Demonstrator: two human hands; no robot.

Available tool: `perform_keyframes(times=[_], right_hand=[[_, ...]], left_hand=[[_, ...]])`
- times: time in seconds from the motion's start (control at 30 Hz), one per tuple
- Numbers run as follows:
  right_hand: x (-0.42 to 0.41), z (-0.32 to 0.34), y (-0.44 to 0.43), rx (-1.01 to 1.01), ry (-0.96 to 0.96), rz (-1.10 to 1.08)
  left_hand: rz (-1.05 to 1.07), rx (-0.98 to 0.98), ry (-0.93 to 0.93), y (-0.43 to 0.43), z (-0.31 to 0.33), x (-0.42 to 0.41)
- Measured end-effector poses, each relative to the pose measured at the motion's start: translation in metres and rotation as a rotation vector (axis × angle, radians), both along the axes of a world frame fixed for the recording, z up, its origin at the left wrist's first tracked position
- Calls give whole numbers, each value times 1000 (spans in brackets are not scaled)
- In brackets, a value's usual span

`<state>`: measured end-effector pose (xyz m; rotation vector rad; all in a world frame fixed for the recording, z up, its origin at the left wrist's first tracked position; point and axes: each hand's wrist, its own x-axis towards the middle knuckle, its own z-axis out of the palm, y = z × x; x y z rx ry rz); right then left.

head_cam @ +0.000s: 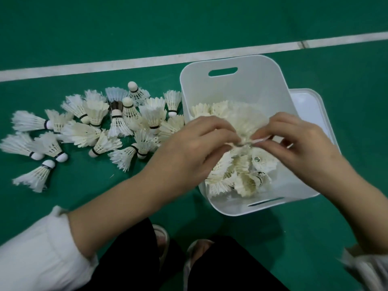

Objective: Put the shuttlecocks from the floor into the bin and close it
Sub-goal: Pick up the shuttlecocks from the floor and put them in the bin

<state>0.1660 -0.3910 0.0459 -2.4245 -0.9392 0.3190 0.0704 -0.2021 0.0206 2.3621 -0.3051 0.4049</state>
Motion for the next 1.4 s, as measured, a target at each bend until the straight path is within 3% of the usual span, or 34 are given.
perform_keyframes(times=[0.1,0.2,0.37,0.53,0.73,0.87,1.07,1.23,1.4], right_hand=[[13,-2,-20,-275,-27,-226],[17,-18,-30,-535,69,-316],[17,-65,-24,-649,157,-309],[24,-99,-20,-829,-3,-166],[18,-79,-14,-844,106,-143],[8,-35,-1,-810,-52,-73],[-23,20,73,-580,-135,287],[-49,-18,148,-549,-80,557],[-70,-92,215,-634,-49,572]], left_hand=[[68,51,63,11,1,-3],[116,106,222,20,-5,-9],[166,144,430,32,-22,-23],[186,165,549,44,-37,-39],[190,133,593,55,-48,-48],[204,147,606,65,-54,-52],[306,176,618,95,-64,-65],[449,188,643,135,-77,-90],[574,253,741,174,-94,-124]])
